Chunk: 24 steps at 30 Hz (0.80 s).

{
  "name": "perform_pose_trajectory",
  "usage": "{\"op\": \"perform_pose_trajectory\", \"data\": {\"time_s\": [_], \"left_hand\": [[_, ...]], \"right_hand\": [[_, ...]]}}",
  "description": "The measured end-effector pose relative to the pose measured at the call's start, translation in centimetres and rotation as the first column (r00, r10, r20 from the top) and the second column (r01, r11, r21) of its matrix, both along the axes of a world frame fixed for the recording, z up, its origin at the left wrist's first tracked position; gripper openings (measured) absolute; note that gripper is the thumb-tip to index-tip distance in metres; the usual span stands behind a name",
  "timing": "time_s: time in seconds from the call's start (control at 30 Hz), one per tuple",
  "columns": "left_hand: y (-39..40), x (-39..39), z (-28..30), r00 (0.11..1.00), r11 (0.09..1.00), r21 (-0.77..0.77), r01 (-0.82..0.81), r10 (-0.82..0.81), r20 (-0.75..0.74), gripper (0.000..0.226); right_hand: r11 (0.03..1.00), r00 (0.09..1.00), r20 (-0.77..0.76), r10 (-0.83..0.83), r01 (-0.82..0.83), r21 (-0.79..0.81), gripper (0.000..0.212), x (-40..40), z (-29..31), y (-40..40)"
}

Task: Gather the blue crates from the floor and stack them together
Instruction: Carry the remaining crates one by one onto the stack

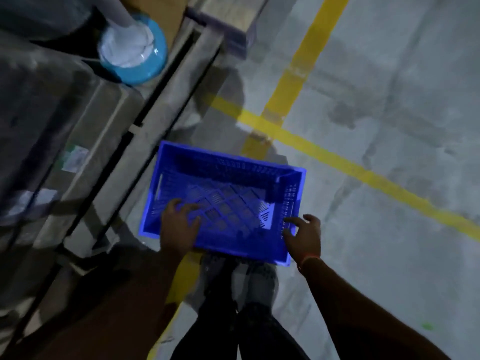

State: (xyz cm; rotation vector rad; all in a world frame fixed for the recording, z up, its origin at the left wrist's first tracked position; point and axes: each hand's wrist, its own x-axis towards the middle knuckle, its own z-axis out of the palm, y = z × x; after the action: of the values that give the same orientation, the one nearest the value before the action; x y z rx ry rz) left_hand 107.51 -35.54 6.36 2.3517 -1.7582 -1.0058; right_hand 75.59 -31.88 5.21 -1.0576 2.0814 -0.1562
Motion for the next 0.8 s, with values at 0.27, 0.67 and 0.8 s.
{"op": "perform_pose_trajectory", "data": {"time_s": [0.27, 0.67, 0.8], "left_hand": [[-0.6, 2.7, -8.8, 0.978, 0.996, -0.050, -0.074, 0.082, 0.193, 0.029], [-5.8, 6.5, -11.6, 0.953, 0.989, -0.056, -0.136, 0.146, 0.265, 0.030], [-8.1, 9.8, -12.0, 0.987, 0.991, 0.057, -0.124, 0.118, 0.107, 0.026]], "right_hand": [[0.999, 1.000, -0.003, -0.002, 0.002, 0.047, 0.031, -0.1, -9.4, -1.2], [0.995, 0.991, 0.122, 0.045, -0.055, 0.081, 0.035, -2.6, -12.1, -3.4], [1.000, 0.987, 0.158, 0.016, -0.019, 0.020, 0.032, -2.4, -12.2, -3.2]]}}
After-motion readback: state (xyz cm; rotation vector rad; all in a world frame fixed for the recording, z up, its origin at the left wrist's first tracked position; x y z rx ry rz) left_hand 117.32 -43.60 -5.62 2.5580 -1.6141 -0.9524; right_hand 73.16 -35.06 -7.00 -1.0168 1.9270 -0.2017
